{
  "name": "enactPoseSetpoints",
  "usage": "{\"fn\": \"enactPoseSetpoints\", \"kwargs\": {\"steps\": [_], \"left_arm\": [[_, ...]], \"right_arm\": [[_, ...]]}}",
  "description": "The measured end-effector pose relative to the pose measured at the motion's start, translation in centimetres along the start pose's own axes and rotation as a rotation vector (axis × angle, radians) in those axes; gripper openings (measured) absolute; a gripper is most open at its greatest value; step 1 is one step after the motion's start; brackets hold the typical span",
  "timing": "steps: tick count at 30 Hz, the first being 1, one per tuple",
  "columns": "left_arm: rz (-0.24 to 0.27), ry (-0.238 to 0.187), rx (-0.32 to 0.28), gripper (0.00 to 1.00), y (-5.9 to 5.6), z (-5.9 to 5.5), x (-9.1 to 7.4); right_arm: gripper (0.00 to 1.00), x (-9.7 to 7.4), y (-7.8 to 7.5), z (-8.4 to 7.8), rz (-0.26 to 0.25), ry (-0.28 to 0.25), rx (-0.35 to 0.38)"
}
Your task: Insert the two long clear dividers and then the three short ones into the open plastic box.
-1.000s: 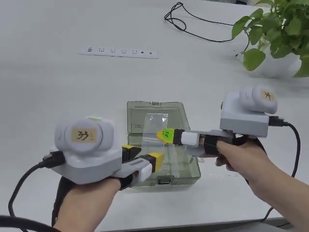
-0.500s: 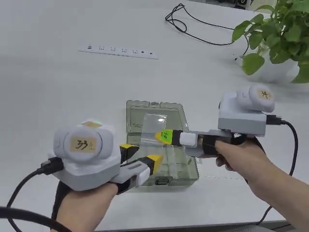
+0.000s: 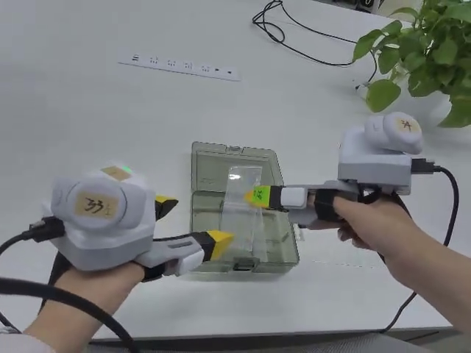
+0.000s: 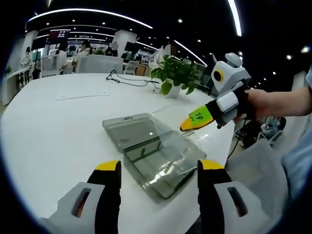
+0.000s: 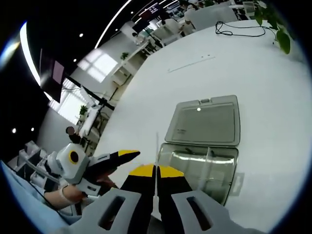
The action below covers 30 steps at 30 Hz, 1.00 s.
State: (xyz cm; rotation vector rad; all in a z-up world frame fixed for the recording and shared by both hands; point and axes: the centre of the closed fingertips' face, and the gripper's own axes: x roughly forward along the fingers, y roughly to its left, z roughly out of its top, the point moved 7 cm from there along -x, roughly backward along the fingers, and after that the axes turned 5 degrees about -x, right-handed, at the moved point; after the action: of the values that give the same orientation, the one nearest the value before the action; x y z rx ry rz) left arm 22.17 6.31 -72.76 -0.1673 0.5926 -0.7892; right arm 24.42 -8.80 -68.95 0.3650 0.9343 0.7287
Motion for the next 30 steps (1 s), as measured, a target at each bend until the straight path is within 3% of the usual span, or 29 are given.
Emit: {"fn": "enactPoseSetpoints", "kwargs": {"steps": [10, 21, 24, 30], "left_arm": [[-0.043, 0.054, 0.193, 0.8, 1.1, -0.6, -0.6], [-0.052, 0.05, 0.249, 0.98, 1.7, -1.0, -0.6], [-0.055, 0.054, 0.268, 1.0, 1.7, -1.2, -0.7], [-0.047, 0.07, 0.284, 1.0, 1.8, -1.7, -0.7]], "right_arm": [[0.02, 0.0, 0.0, 0.7, -0.075, 0.082, 0.03], [0.02, 0.0, -1.0, 1.2, -0.168, 0.222, 0.035], [0.02, 0.1, -1.5, 1.6, -0.2, 0.273, 0.047], [0.02, 1.0, -1.6, 3.3, -0.22, 0.302, 0.066]]}}
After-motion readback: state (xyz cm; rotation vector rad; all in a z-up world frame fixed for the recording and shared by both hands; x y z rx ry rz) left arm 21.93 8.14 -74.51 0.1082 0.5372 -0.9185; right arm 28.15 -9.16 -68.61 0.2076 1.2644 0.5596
